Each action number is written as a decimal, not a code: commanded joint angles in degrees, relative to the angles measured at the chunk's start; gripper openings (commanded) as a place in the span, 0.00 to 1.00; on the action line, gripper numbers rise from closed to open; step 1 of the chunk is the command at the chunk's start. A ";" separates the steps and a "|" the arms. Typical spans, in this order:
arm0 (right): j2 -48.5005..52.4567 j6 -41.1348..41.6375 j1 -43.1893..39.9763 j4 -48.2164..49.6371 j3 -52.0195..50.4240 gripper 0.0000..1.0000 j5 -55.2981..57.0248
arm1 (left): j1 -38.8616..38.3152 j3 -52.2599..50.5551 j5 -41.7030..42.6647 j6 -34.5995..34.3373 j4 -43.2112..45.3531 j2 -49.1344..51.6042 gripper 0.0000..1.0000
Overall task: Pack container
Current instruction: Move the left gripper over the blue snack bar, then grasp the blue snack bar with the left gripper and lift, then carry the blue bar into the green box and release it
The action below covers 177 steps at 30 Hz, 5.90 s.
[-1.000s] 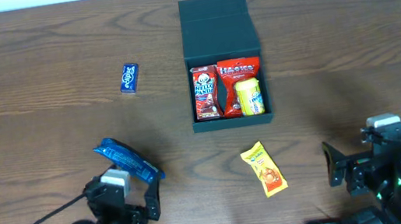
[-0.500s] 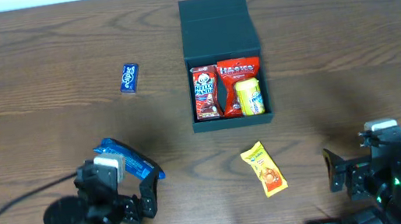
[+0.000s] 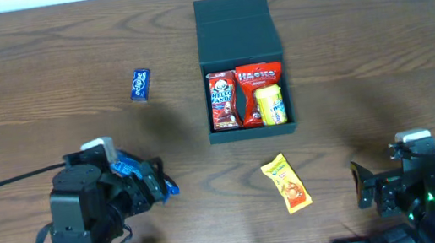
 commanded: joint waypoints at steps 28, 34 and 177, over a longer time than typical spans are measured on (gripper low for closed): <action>-0.09 0.59 -0.44 -0.09 -0.07 0.99 -0.20 | 3.08 1.92 -9.42 -31.58 -0.68 42.86 0.96; -0.09 0.59 -0.44 -0.09 -0.07 0.99 -0.20 | 3.08 1.77 -11.08 -29.24 1.38 46.01 0.96; -0.09 0.61 -0.44 -0.09 -0.07 0.99 -0.20 | -24.09 47.47 -3.50 -5.27 4.02 82.64 0.20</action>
